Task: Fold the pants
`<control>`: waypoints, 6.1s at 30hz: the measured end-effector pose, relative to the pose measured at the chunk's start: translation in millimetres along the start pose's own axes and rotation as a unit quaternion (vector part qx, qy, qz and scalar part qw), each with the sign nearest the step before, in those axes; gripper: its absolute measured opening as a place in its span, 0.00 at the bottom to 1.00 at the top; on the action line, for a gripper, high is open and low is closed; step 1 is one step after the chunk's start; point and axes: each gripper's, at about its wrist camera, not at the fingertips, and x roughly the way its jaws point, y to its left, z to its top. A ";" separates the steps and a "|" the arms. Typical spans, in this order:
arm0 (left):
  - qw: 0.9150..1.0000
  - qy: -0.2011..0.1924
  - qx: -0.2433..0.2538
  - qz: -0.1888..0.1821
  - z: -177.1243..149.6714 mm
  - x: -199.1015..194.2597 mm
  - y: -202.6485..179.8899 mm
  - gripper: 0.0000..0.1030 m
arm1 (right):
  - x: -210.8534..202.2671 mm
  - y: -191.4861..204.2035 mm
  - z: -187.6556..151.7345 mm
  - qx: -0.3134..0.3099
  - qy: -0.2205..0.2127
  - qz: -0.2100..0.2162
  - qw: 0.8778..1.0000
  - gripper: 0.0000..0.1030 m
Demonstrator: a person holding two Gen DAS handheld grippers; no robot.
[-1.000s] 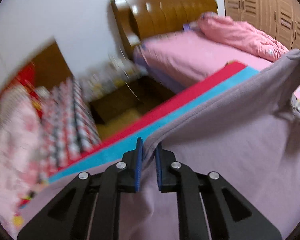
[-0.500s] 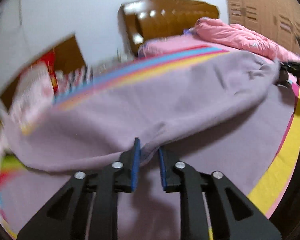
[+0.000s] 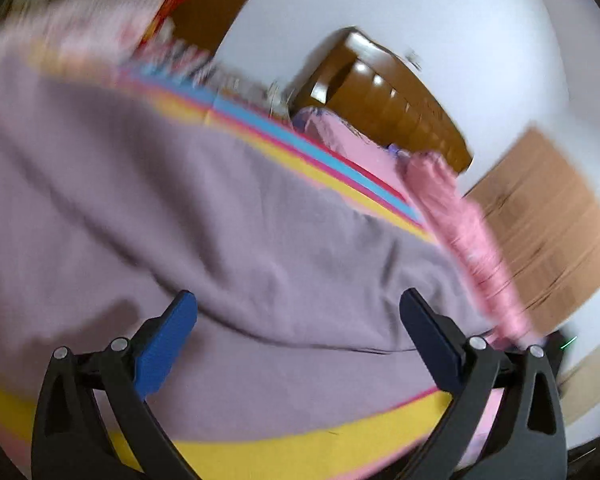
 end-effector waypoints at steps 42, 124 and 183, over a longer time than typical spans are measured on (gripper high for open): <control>0.997 0.001 0.052 0.050 -19.2 39.9 10.5 0.98 | 37.0 -94.8 47.4 0.118 0.015 0.014 0.993 0.23; 0.991 -0.087 -0.003 0.100 -56.7 -12.1 34.0 0.05 | 1.2 -84.4 12.6 0.014 -0.053 -0.083 0.995 0.15; 0.972 0.043 0.181 0.146 49.0 195.4 -90.2 0.98 | 106.7 86.8 16.4 -0.293 0.029 -0.240 0.925 0.89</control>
